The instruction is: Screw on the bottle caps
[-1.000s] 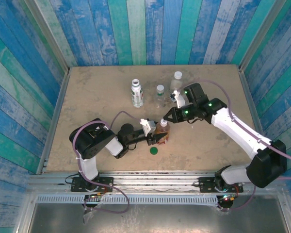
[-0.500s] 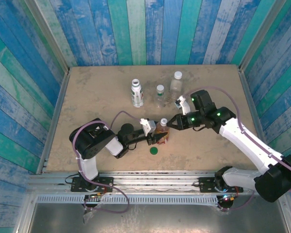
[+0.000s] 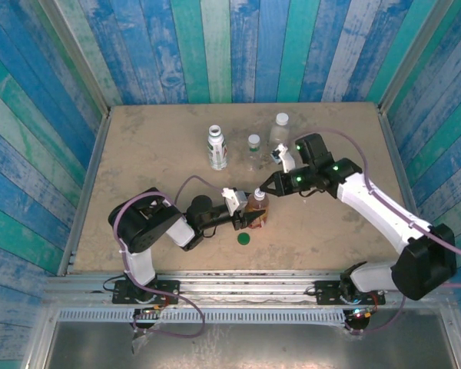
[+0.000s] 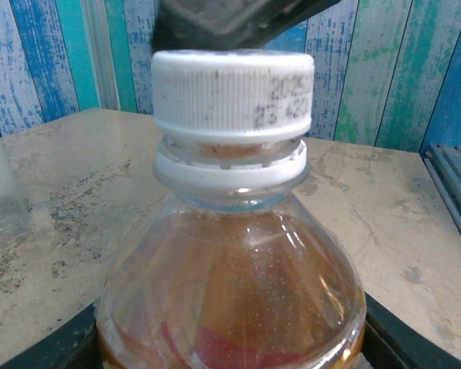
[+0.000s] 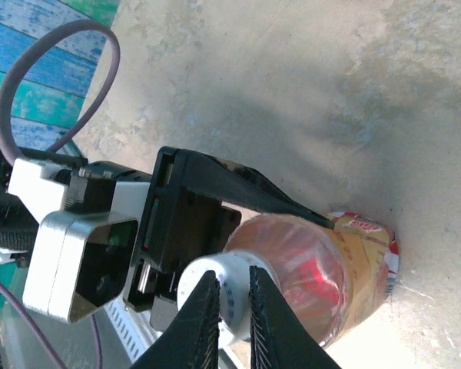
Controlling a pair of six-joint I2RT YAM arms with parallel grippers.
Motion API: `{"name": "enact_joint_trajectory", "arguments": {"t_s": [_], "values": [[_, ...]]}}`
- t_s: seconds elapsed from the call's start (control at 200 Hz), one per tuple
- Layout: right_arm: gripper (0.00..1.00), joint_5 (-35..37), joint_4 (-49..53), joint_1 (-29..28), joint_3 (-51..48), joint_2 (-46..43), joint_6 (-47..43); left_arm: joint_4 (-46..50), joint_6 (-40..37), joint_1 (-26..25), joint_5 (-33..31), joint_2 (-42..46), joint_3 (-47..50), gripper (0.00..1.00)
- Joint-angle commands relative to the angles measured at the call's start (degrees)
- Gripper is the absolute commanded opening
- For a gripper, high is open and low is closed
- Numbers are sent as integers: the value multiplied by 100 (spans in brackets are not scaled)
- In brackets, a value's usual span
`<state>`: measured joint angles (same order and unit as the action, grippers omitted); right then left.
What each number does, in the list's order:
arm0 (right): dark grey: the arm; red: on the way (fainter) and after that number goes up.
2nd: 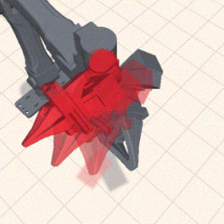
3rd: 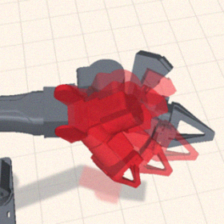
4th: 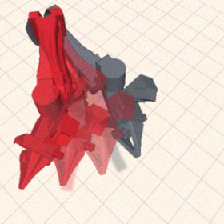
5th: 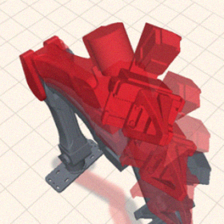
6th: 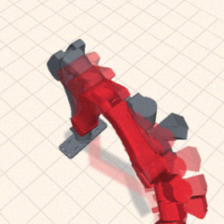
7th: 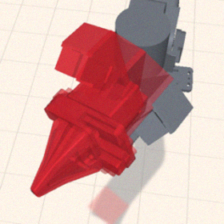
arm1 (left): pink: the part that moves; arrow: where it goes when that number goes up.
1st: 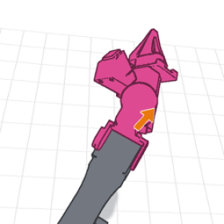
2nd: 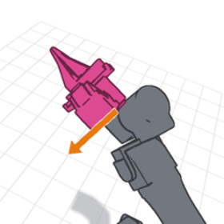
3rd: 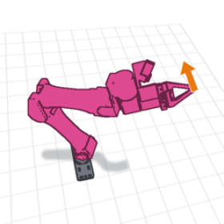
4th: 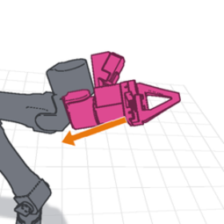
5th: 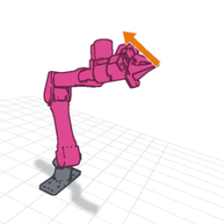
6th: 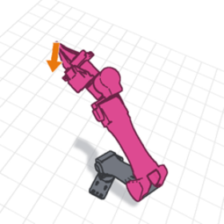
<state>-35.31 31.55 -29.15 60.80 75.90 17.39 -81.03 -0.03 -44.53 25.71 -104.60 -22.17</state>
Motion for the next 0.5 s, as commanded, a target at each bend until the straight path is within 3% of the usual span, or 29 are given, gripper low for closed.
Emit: {"name": "enact_joint_trajectory", "arguments": {"t_s": [0.0,0.195,0.37,0.496], "values": [[14,-517,255,-89,-483,-331,32,659,80,-25,-18,88,104,56],[17,-361,228,-222,-593,-825,58,603,78,-20,-57,87,113,55],[38,655,499,-223,-292,-1149,-632,872,-252,-33,-206,438,213,55],[55,915,769,-261,-31,-1424,-1789,1397,-856,-92,-468,967,309,55]]}}
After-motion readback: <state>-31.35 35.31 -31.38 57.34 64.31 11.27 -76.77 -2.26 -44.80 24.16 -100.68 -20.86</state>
